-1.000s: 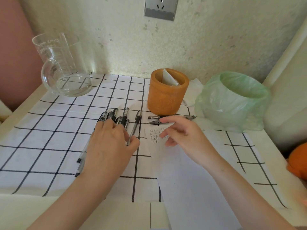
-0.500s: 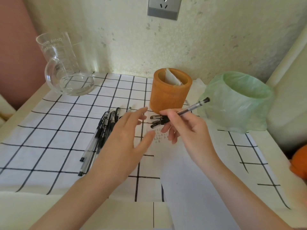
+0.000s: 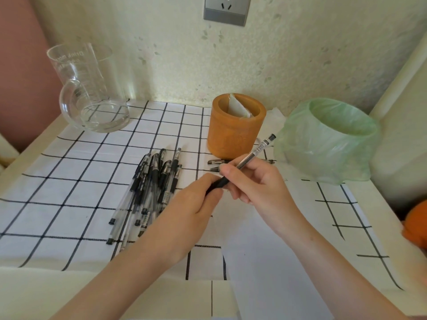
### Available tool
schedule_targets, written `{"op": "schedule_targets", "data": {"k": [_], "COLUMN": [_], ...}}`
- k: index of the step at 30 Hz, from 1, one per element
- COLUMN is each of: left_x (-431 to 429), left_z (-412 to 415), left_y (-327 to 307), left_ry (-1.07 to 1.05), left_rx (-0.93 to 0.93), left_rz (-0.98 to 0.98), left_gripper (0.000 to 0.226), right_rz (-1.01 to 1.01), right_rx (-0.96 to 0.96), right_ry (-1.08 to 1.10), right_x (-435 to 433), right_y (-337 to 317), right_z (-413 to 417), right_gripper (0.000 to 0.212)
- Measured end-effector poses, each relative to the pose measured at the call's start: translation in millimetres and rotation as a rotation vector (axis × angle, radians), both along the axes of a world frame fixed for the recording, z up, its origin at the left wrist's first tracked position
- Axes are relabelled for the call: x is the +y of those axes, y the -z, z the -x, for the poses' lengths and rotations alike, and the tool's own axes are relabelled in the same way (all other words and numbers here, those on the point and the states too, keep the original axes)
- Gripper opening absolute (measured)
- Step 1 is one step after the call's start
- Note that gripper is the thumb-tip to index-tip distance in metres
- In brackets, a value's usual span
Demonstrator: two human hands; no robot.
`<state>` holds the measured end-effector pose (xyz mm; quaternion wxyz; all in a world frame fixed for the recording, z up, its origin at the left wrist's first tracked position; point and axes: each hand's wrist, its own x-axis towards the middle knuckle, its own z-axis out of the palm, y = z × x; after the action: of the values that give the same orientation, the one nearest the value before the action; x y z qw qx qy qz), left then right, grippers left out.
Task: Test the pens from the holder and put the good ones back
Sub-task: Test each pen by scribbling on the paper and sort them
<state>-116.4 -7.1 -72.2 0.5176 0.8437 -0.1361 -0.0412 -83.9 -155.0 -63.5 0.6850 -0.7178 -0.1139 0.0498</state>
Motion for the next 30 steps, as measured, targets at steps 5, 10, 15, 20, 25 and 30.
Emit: {"op": "schedule_targets", "data": {"k": [5, 10, 15, 20, 25, 30], "left_x": [-2, -4, 2, 8, 2, 1], "left_z": [-2, -2, -2, 1, 4, 5], "left_y": [-1, -5, 2, 13, 16, 17], "left_ry": [-0.046, -0.088, -0.110, -0.029, 0.108, 0.129], "left_rx": [-0.058, -0.060, -0.065, -0.053, 0.028, 0.039], "left_rz": [-0.003, 0.117, -0.246, -0.648, -0.781, -0.813], "left_gripper": [0.016, 0.015, 0.025, 0.044, 0.064, 0.069], "right_rz": [-0.057, -0.131, -0.161, -0.154, -0.121, 0.072], "right_rx": [0.065, 0.100, 0.120, 0.158, 0.263, 0.208], "right_ry": [-0.028, -0.042, 0.103, 0.293, 0.194, 0.297], "right_x": [0, -4, -11, -27, -19, -11], "right_y": [-2, -5, -3, -5, 11, 33], "right_z": [1, 0, -3, -13, -13, -18], "right_gripper": [0.013, 0.017, 0.018, 0.021, 0.018, 0.027]}}
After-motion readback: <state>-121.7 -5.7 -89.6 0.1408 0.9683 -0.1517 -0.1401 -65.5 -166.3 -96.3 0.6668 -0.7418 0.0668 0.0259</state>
